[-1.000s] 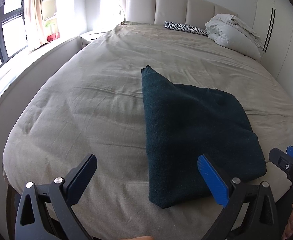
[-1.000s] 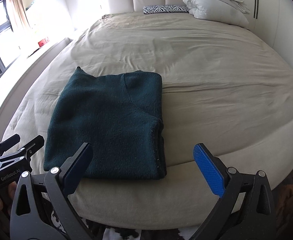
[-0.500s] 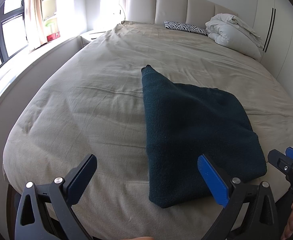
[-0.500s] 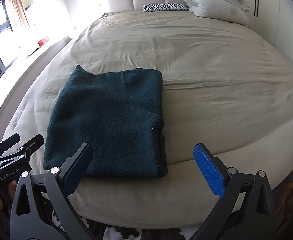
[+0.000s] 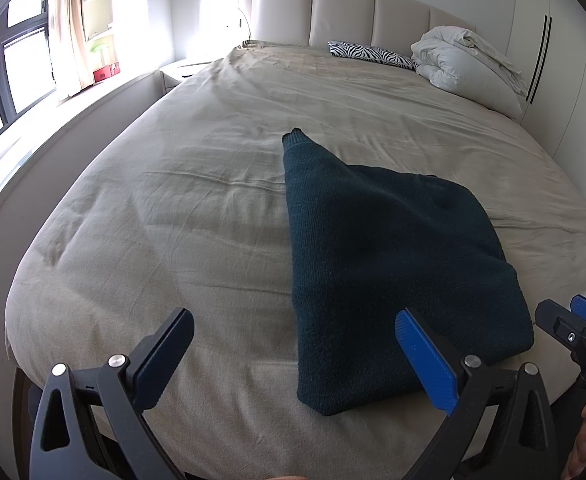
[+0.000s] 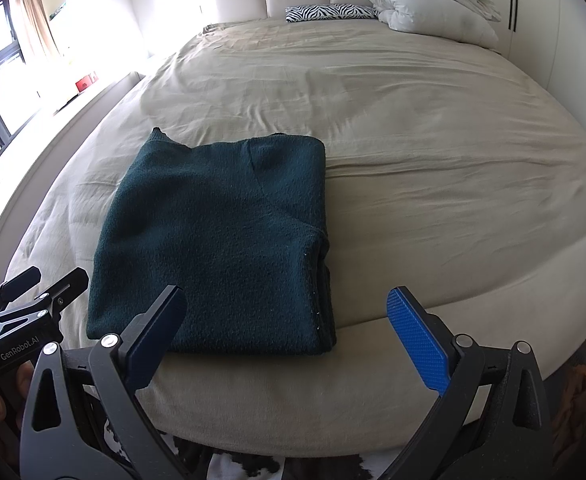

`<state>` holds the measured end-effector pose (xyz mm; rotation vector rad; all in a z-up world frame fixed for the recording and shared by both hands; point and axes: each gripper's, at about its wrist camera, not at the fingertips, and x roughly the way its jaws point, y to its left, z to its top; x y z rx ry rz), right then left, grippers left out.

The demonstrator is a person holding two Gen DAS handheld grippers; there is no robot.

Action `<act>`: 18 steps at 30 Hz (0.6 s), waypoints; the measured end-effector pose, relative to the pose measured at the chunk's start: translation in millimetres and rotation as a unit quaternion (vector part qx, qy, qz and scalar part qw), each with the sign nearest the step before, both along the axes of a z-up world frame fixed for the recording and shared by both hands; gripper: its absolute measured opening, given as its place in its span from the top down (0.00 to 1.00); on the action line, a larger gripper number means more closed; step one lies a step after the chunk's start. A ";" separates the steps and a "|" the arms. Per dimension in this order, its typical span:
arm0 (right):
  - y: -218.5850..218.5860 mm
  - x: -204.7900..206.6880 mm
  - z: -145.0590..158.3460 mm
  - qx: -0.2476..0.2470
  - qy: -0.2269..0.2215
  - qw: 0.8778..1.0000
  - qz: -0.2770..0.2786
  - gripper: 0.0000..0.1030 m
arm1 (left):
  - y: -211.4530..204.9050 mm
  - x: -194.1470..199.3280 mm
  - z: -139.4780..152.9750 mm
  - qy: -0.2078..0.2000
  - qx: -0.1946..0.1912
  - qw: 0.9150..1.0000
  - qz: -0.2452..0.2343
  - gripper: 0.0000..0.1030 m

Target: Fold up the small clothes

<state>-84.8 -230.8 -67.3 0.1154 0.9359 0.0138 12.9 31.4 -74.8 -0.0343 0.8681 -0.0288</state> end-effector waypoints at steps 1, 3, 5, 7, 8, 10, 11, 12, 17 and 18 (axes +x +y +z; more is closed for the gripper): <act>0.1 -0.2 -0.3 0.000 0.000 1.000 0.000 0.01 | -0.1 -0.1 -0.1 0.000 0.000 1.000 0.000 0.00; -0.1 0.1 -0.2 0.000 0.000 1.000 0.000 0.01 | -0.1 0.0 -0.1 0.000 0.000 1.000 0.000 0.00; -0.2 0.5 0.0 0.000 0.001 1.000 0.000 0.01 | -0.1 0.0 0.0 0.000 0.000 1.000 0.000 0.00; 0.2 0.2 -0.4 0.000 0.001 1.000 0.000 0.01 | -0.2 0.0 -0.1 0.001 0.000 1.000 0.000 0.00; 0.1 0.3 -0.4 0.000 0.001 1.000 0.000 0.01 | -0.2 0.0 0.0 0.001 0.000 1.000 0.000 0.00; 0.4 -0.1 -0.8 0.000 0.002 1.000 0.001 0.01 | -0.2 -0.2 0.0 0.001 0.000 1.000 0.000 0.00; 0.1 0.3 -0.4 0.000 0.002 1.000 0.000 0.01 | -0.3 -0.2 0.0 0.000 0.000 1.000 0.000 0.00; 0.3 0.1 -0.5 0.000 0.002 1.000 0.000 0.01 | -0.1 0.2 0.2 0.000 0.000 1.000 0.000 0.00; 0.0 0.5 -0.3 0.000 0.002 1.000 0.000 0.01 | 0.3 0.3 0.1 0.001 0.000 1.000 0.000 0.00; -0.5 0.8 -0.3 0.000 0.002 1.000 0.001 0.01 | 0.3 0.6 0.3 0.001 0.000 1.000 0.000 0.00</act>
